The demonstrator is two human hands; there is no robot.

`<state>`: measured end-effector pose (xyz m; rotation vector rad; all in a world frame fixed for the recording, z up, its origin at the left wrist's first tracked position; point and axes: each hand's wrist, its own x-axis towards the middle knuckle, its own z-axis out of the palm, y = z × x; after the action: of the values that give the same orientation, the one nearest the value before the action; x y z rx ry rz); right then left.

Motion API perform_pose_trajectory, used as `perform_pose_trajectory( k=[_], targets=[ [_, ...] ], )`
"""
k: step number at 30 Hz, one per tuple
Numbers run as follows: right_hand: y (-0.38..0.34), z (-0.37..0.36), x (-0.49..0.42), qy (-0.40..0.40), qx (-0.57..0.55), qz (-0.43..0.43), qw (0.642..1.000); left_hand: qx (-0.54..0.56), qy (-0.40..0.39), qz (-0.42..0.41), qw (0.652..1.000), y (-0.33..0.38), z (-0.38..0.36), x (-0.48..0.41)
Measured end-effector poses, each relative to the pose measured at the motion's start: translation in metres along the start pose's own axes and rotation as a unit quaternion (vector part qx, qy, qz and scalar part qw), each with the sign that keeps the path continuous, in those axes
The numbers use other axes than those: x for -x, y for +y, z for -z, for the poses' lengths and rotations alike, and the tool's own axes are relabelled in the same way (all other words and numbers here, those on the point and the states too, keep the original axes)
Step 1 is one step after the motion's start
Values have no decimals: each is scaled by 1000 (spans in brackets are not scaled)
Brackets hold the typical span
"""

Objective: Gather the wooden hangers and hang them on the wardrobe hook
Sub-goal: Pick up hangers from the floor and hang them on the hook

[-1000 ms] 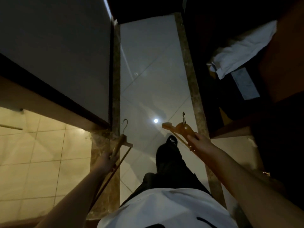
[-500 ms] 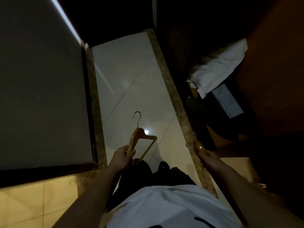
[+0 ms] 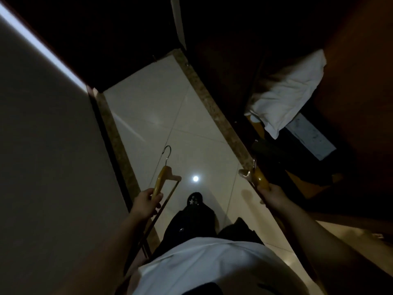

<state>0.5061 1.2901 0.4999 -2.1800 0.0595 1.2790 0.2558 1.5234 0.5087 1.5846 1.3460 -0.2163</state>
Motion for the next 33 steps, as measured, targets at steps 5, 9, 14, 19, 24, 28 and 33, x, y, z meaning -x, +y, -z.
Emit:
perform_pose_trajectory(
  k=[5, 9, 14, 19, 24, 28, 33],
  targets=[
    [-60, -10, -8, 9, -44, -7, 999, -72, -45, -64, 994, 54, 34, -58],
    [-87, 9, -6, 42, -88, 11, 995, -89, -87, -100, 987, 110, 28, -95],
    [-105, 55, -23, 128, -176, 22, 976, -93, -144, -157, 973, 196, -12, -121],
    [-124, 111, -44, 144, -312, 11, 939, -55, -183, -190, 963, 278, -65, -123],
    [-149, 158, -52, 190, -451, 26, 872, -40, -223, -236, 945, 347, -116, -121],
    [-163, 180, -56, 214, -552, 4, 806, -51, -262, -314, 911, 375, -156, -109],
    [-173, 184, -59, 207, -629, 6, 750, -82, -313, -339, 883, 385, -189, -97]
  ],
)
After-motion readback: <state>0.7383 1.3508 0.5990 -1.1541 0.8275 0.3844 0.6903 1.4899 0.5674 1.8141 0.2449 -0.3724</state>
